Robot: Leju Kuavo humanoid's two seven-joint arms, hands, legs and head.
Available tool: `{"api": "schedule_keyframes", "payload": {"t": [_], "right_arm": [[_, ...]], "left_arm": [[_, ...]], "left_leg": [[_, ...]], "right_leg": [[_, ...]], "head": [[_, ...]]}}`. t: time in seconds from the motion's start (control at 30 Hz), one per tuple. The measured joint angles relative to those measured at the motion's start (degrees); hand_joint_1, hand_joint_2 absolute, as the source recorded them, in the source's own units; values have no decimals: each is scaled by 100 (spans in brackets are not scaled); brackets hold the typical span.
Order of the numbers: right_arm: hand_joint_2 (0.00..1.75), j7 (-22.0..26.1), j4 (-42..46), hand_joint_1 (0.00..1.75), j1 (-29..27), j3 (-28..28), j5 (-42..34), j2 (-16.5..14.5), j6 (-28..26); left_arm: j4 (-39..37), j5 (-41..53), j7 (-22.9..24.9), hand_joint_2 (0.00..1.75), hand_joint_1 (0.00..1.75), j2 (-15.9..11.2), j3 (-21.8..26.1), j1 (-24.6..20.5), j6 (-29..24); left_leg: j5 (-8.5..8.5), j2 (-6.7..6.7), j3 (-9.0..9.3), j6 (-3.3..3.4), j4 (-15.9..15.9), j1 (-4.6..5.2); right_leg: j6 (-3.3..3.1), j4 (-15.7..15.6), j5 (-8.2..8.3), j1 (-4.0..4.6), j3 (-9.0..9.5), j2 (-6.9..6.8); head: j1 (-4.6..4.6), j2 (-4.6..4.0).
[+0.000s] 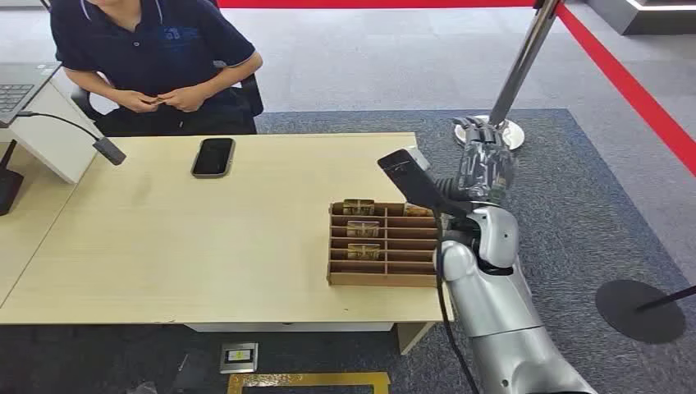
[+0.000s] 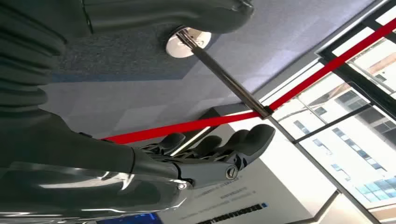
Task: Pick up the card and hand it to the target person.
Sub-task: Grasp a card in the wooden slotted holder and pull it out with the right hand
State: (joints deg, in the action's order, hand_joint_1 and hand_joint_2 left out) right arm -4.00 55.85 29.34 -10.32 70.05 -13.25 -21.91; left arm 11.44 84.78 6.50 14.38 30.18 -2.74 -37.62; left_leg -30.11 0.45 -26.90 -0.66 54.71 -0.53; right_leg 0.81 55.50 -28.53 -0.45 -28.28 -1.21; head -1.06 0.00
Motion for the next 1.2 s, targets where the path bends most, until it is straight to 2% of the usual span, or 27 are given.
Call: {"api": "schedule_keyframes", "payload": {"t": [0.27,0.6,1.2], "right_arm": [[175,-274,-522,49,295,-137,-1,27,374],[175,-439,-741,52,356,-160,-4,89,585],[175,-661,-241,55,-328,-203,177,302,1056]], "left_arm": [[-14,-46,26,0,0,0,1,-1,-13],[-25,-68,32,0,0,0,2,-1,-37],[-30,-163,95,0,0,0,9,0,-61]], "left_leg": [[0,0,-1,0,0,0],[0,0,-2,0,1,0],[0,0,-3,0,1,0]], "right_leg": [[0,0,0,0,-2,0],[0,-1,0,0,-4,0],[-1,-1,1,0,-5,0]], "head": [[1,0],[1,0],[1,0]]}}
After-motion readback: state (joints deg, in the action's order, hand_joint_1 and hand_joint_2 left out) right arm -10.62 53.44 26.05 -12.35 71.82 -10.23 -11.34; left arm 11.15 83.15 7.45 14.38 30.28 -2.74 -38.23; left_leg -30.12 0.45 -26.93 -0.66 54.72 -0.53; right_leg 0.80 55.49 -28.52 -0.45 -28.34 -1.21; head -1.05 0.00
